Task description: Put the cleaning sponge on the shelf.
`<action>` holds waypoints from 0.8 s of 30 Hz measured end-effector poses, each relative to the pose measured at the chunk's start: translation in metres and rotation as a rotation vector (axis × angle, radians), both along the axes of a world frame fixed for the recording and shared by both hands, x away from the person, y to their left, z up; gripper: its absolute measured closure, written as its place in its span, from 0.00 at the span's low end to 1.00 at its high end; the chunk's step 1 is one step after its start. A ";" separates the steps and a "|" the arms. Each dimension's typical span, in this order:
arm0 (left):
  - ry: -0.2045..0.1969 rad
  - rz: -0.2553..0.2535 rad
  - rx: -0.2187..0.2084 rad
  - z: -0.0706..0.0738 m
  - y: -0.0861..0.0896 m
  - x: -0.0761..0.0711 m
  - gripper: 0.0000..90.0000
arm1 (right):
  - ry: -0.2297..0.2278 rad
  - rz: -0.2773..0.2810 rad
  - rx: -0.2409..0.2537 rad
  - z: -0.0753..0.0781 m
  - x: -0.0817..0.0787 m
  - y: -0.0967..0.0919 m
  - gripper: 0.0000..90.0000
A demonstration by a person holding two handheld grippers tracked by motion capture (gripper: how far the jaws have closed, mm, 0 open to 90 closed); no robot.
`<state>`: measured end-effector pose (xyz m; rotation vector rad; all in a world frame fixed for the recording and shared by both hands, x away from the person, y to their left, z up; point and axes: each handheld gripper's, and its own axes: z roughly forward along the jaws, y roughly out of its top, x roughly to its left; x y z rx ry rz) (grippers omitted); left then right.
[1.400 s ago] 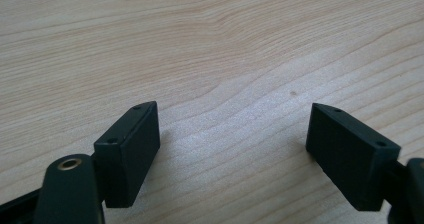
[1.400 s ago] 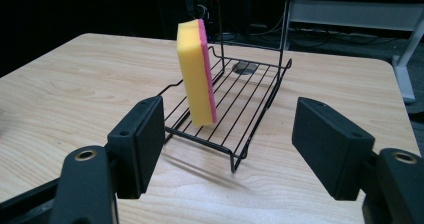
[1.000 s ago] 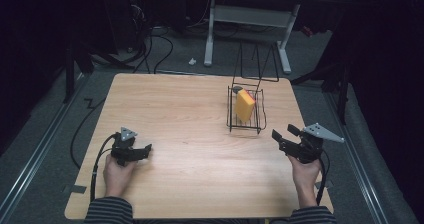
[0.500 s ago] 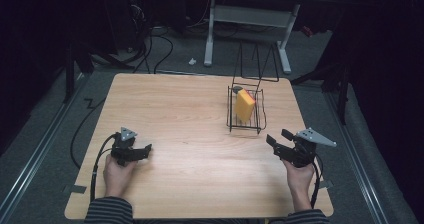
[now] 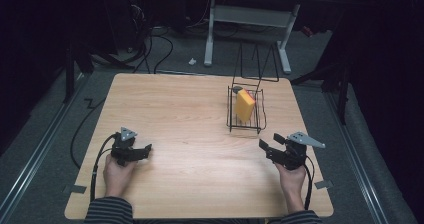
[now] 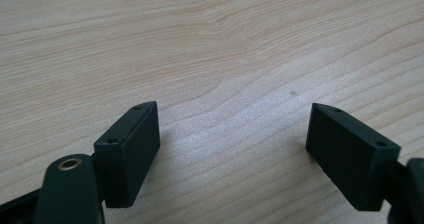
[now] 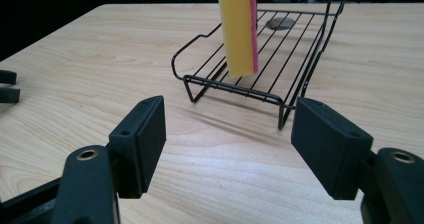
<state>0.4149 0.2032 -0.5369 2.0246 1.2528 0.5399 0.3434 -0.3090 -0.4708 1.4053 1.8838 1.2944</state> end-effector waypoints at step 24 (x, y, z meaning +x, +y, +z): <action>0.000 0.000 0.000 0.000 0.000 0.000 0.24 | 0.072 0.036 -0.031 -0.027 0.015 0.019 0.36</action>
